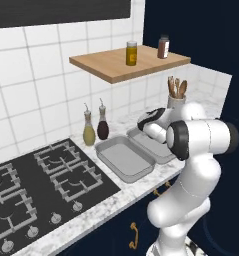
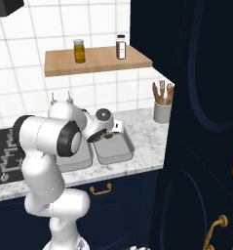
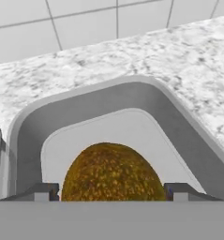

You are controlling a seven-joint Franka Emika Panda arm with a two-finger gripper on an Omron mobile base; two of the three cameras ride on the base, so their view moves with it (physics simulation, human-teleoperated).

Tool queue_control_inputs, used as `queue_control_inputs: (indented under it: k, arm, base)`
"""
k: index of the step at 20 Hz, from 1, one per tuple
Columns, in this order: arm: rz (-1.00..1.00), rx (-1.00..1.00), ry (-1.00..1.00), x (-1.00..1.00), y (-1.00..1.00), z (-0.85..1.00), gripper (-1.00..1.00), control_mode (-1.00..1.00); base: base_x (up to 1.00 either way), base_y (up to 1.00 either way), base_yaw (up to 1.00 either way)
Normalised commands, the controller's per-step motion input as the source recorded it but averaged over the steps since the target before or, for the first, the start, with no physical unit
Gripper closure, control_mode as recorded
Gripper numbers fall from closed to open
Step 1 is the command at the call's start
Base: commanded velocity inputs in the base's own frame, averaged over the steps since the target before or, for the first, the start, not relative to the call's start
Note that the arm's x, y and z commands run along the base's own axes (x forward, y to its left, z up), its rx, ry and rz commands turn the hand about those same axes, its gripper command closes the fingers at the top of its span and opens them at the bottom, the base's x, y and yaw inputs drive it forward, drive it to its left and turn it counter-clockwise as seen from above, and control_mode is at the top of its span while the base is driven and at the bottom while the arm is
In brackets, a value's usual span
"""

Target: Place one avocado and one fish in each tupperware on the nearby counter, to pack two identical lunches.

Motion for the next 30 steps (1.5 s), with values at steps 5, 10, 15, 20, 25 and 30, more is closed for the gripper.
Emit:
queue_control_inputs:
  k: [5, 10, 15, 20, 25, 30]
  arm:
    - [0.0, 0.0, 0.0, -0.16, 0.03, 0.81, -1.0, -1.0]
    - [0.0, -0.03, 0.07, -0.88, 0.23, 1.0, -1.0, -1.0]
    - [0.01, -0.05, 0.1, -1.0, 0.34, 0.92, -1.0, -1.0]
    - [0.0, 0.0, -0.03, -1.0, 0.06, 0.16, -1.0, -1.0]
    - [-0.01, 0.0, -0.09, -1.0, 0.01, 0.0, -1.0, -1.0]
    - [0.0, -0.01, -0.02, -0.4, 0.07, -0.03, -1.0, 1.0]
  base:
    - [0.0, 0.0, 0.0]
    - [0.0, 0.0, 0.0]
    - [0.0, 0.0, 0.0]
    - [0.0, 0.0, 0.0]
    - [0.0, 0.0, 0.0]
    - [-0.6, 0.01, -0.01]
